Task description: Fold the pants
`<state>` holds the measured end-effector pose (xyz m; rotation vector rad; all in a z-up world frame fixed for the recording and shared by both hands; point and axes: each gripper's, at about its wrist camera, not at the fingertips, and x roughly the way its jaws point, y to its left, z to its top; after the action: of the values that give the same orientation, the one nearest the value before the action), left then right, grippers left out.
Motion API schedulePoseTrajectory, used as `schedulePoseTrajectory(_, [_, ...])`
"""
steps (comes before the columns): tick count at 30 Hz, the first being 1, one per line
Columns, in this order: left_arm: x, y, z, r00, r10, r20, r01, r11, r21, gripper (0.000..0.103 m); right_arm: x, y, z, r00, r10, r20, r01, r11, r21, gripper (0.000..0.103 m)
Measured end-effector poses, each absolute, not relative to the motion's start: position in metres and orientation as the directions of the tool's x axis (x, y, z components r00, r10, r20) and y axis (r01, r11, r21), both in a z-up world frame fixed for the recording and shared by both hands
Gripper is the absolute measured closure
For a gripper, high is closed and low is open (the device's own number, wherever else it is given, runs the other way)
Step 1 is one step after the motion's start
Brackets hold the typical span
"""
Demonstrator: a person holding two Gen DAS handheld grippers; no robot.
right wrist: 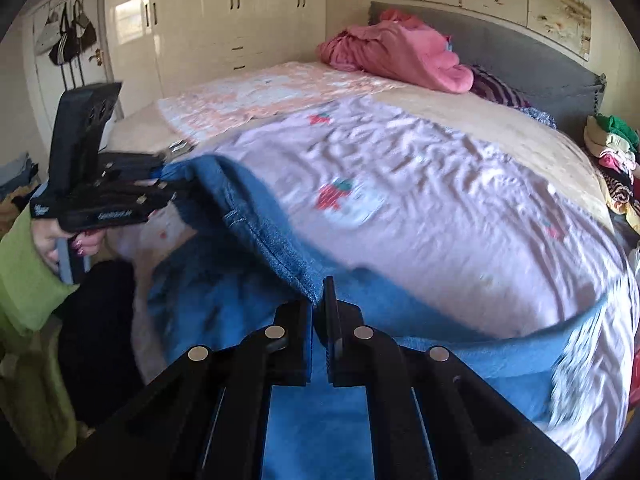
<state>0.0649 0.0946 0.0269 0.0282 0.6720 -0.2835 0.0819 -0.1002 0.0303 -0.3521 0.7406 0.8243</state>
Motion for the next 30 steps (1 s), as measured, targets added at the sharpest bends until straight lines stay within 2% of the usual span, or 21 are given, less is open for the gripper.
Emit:
schedulePoseTrajectory(9, [0.015, 0.096, -0.012, 0.680, -0.255, -0.687, 0.284, 0.956, -0.073, 0.086, 0.032, -0.088, -0.025, 0.309, 0.537, -0.785, -0.776, 0.619, 0.118, 0.099])
schedulePoseTrajectory(10, [0.013, 0.097, -0.014, 0.675, -0.252, -0.693, 0.282, 0.957, -0.073, 0.086, 0.029, -0.087, -0.032, 0.292, 0.540, -0.790, -0.767, 0.626, 0.144, 0.096])
schedulePoseTrajectory(13, [0.008, 0.101, -0.021, 0.659, -0.244, -0.712, 0.269, 0.960, -0.079, 0.085, 0.021, -0.079, -0.046, 0.275, 0.534, -0.800, -0.767, 0.623, 0.151, 0.095])
schedulePoseTrajectory(17, [0.004, 0.108, -0.025, 0.632, -0.226, -0.741, 0.227, 0.969, -0.101, 0.076, 0.024, -0.074, -0.061, 0.260, 0.515, -0.817, -0.750, 0.641, 0.165, 0.095])
schedulePoseTrajectory(19, [-0.002, 0.115, -0.020, 0.634, -0.225, -0.740, 0.205, 0.971, -0.120, 0.075, 0.023, -0.074, -0.062, 0.266, 0.513, -0.816, -0.745, 0.647, 0.164, 0.095])
schedulePoseTrajectory(22, [-0.017, 0.130, -0.002, 0.660, -0.197, -0.725, 0.152, 0.980, -0.127, 0.067, 0.020, -0.072, -0.062, 0.280, 0.506, -0.816, -0.744, 0.651, 0.149, 0.093])
schedulePoseTrajectory(25, [-0.025, 0.131, 0.023, 0.702, -0.177, -0.690, 0.128, 0.984, -0.123, 0.065, 0.018, -0.070, -0.064, 0.294, 0.497, -0.816, -0.743, 0.656, 0.132, 0.091])
schedulePoseTrajectory(28, [-0.021, 0.111, 0.042, 0.722, -0.248, -0.646, 0.193, 0.969, -0.156, 0.063, 0.018, -0.072, -0.064, 0.303, 0.494, -0.815, -0.738, 0.662, 0.127, 0.090])
schedulePoseTrajectory(30, [-0.008, 0.089, 0.040, 0.696, -0.296, -0.655, 0.248, 0.954, -0.168, 0.063, 0.016, -0.074, -0.062, 0.305, 0.497, -0.813, -0.738, 0.662, 0.128, 0.086])
